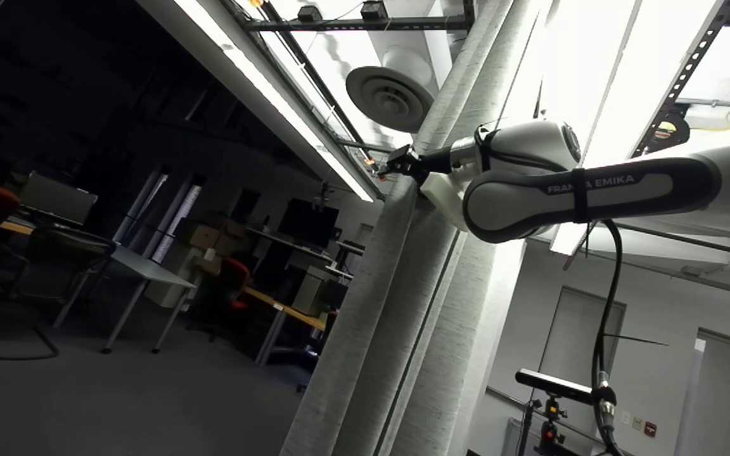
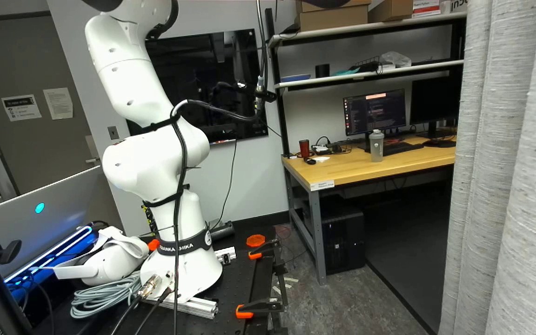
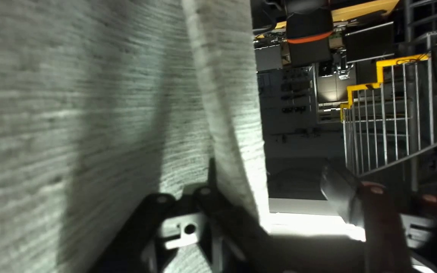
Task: Draw the curtain closed
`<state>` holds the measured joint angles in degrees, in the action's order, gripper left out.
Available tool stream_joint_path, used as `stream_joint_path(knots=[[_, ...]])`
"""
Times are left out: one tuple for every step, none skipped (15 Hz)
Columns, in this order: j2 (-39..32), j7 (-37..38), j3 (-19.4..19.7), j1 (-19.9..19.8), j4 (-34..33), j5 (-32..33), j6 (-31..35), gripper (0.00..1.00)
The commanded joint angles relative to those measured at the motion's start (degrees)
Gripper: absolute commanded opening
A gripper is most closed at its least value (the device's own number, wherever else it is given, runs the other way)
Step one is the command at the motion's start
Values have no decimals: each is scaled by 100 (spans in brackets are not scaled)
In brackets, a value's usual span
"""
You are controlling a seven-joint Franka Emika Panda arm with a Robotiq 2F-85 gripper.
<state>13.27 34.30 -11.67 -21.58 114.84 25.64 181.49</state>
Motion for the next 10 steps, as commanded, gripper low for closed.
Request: stream_joint_path(knots=[[-147, -21, 8, 195, -85, -134, 40, 38], [-163, -31, 17, 236, -83, -155, 29, 31], [-177, -74, 50, 324, -73, -196, -15, 23], [-191, -106, 80, 399, -63, -233, -41, 16], [-204, -160, 129, 522, -45, -307, -102, 8], [-213, -200, 173, 627, -29, -384, -153, 1], [-225, -253, 229, 754, -10, -482, -197, 0], [-233, -287, 275, 857, 4, -570, -235, 0], [-233, -303, 303, 915, 9, -625, -263, 0], [-235, -375, 369, 1036, 12, -716, -290, 0]])
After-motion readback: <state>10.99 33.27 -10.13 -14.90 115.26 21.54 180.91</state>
